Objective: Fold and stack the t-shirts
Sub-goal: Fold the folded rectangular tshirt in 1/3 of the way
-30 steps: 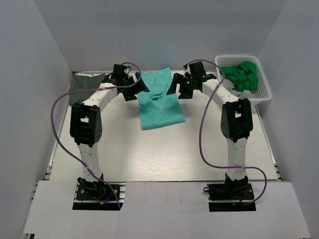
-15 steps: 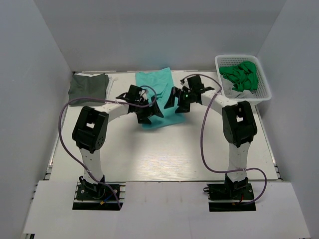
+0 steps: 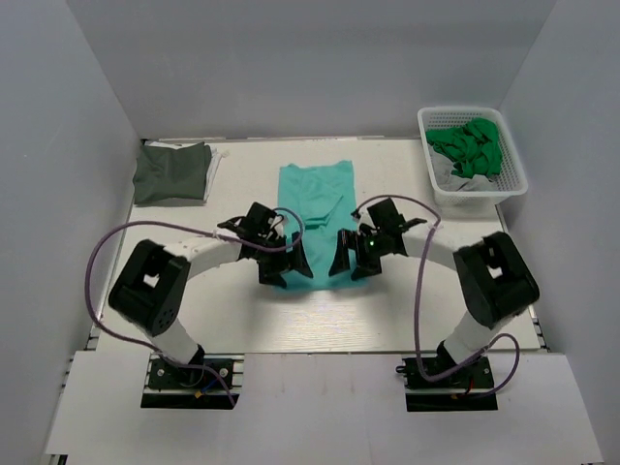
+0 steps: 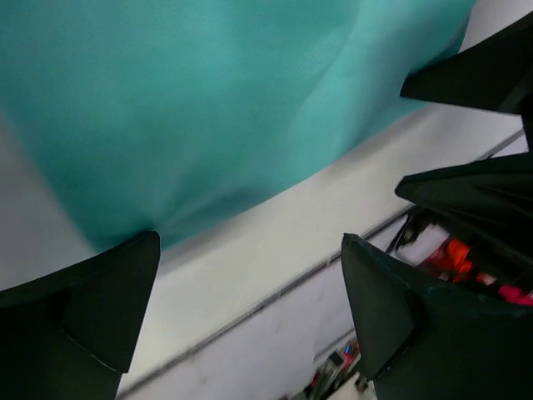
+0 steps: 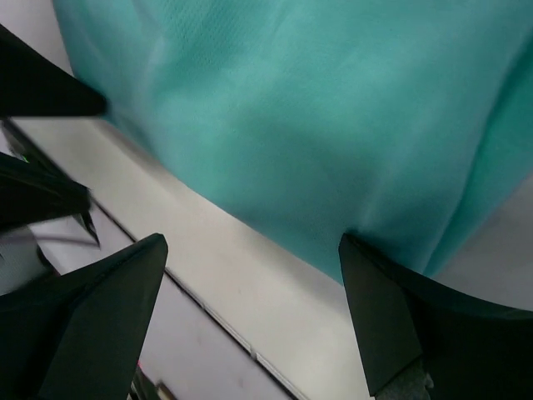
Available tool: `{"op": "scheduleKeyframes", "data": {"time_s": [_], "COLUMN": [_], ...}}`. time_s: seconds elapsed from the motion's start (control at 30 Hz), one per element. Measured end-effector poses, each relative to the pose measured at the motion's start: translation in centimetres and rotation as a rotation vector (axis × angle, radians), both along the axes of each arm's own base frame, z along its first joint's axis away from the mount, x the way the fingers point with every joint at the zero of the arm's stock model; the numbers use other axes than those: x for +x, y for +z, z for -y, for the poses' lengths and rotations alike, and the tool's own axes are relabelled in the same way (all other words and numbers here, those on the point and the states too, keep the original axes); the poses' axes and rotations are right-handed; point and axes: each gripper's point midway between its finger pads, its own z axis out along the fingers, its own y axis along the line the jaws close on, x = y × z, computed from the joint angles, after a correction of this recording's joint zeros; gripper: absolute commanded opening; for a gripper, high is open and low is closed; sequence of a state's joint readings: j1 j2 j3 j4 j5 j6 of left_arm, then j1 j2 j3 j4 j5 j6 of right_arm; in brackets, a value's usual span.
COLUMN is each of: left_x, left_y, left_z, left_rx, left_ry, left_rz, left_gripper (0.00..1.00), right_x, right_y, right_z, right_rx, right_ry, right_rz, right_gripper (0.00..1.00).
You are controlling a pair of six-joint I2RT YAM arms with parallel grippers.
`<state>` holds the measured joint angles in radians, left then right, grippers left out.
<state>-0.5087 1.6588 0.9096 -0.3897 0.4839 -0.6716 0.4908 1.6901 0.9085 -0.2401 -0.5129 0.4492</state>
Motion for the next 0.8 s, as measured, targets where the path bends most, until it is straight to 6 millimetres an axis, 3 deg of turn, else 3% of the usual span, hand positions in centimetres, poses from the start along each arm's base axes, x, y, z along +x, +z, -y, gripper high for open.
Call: {"op": "scheduleKeyframes", "data": {"time_s": [0.07, 0.17, 0.3, 0.37, 0.47, 0.6, 0.7, 0.8], "left_x": [-2.8, -3.6, -1.0, 0.3, 2.1, 3.5, 2.2, 0.1], "left_y": [0.9, 3.5, 8.2, 9.0, 7.7, 4.0, 2.3, 2.4], "left_z": [-0.4, -1.6, -3.0, -3.6, -4.0, -4.1, -4.8, -4.8], "left_rx": [0.028, 0.067, 0.093, 0.114, 0.190, 0.305, 0.357, 0.331], "left_ry": [-0.031, -0.017, 0.070, 0.104, 0.113, 0.079, 0.042, 0.001], "left_rz": [-0.021, 0.043, 0.239, 0.300, 0.303, 0.227, 0.167, 0.141], "left_gripper": [1.00, 1.00, 1.00, 1.00, 0.99, 0.99, 1.00, 1.00], "right_x": [-3.4, -6.6, -5.6, -4.2, -2.4, -1.3, -1.9, -3.5], "right_y": [0.1, 1.2, 5.2, 6.8, 7.3, 5.8, 4.7, 3.8], "right_z": [0.9, 2.4, 3.1, 3.4, 3.8, 4.7, 5.6, 6.4], "right_rx": [-0.038, -0.083, -0.074, -0.079, -0.125, -0.203, -0.248, -0.263], "right_ry": [0.060, 0.106, 0.077, 0.042, -0.004, -0.048, -0.067, -0.083], "right_rz": [-0.020, -0.020, 0.142, 0.224, 0.279, 0.247, 0.187, 0.134], "right_gripper": [0.90, 0.90, 0.90, 0.90, 0.90, 0.90, 0.90, 0.90]}}
